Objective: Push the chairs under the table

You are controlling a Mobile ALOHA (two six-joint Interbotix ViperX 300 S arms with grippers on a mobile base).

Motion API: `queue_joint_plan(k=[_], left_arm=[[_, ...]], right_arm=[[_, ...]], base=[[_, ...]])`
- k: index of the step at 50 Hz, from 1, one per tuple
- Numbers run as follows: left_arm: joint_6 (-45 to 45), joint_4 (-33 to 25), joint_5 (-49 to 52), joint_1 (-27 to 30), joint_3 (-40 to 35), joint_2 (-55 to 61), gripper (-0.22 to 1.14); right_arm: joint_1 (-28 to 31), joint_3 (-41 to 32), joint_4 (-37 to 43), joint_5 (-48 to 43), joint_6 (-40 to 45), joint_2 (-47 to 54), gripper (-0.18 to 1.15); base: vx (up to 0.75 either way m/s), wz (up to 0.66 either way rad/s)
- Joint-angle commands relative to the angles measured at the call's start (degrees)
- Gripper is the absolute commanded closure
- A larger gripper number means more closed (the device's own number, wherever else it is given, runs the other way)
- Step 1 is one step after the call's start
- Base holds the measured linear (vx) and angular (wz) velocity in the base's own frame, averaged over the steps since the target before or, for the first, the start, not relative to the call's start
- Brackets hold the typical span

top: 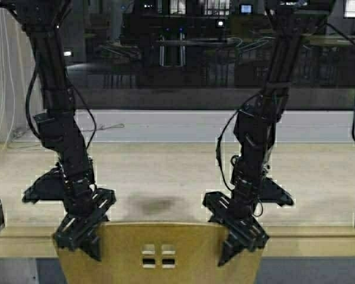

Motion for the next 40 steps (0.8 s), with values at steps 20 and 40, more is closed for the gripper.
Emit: queue_joint_plan(k=[20, 40], left_arm=[[1.76, 0.70, 1.76, 0.26, 12.39, -19.86, 0.08], [10.90, 1.32, 3.52, 2.72, 19.07, -49.04, 0.08]], right_arm=[[-2.20, 11.25, -0.79, 1.05, 2.20, -17.31, 0.10], [-2.90, 19.25, -2.55, -1.93, 1.32, -46.41, 0.11]], base=[[0.00, 0.00], [0.00, 0.00]])
